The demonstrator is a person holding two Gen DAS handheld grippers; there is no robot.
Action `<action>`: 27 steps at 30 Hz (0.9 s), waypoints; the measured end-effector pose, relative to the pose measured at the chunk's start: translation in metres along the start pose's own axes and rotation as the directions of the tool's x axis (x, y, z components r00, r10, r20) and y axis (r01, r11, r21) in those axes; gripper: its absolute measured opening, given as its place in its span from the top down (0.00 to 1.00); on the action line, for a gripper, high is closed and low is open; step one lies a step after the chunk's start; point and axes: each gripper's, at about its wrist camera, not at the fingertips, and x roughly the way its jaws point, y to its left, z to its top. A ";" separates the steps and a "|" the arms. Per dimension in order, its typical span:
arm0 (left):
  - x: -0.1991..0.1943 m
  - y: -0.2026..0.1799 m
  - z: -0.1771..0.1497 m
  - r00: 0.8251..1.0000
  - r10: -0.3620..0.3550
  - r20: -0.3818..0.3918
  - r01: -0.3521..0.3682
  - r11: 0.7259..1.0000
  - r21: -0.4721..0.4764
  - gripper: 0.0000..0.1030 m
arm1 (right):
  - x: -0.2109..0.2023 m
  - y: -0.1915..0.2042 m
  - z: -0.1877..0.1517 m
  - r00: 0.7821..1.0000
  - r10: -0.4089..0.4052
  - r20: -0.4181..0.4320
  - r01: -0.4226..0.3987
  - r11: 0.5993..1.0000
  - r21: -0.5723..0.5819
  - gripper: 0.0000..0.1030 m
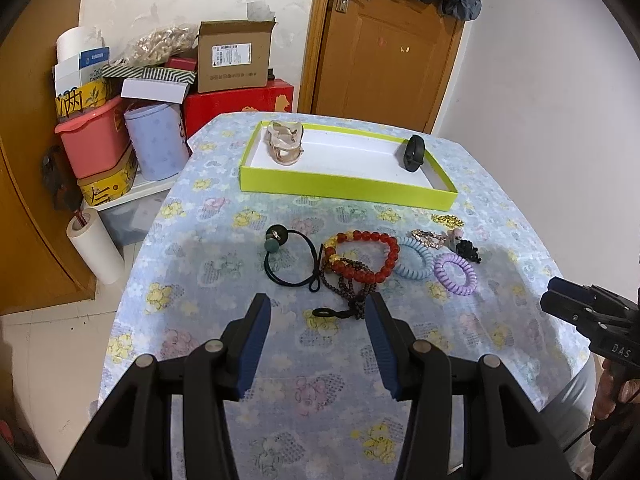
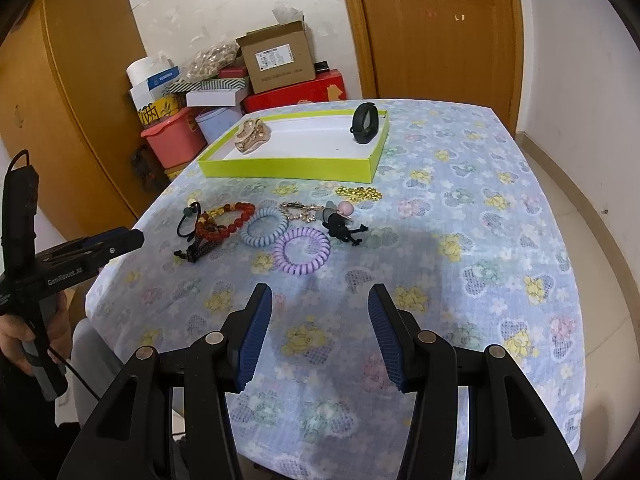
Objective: Organize jewelry
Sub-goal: 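Withdraw both open tools from the tray back over the jewelry, then grasp the red bead bracelet with the left tool while the right tool grasps the black pink-ball hair tie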
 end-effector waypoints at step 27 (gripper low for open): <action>0.056 -0.012 0.037 0.995 -0.092 -0.030 0.093 0.994 0.054 0.54 | 0.077 -0.020 0.040 0.999 -0.006 -0.048 0.003 0.999 -0.054 0.63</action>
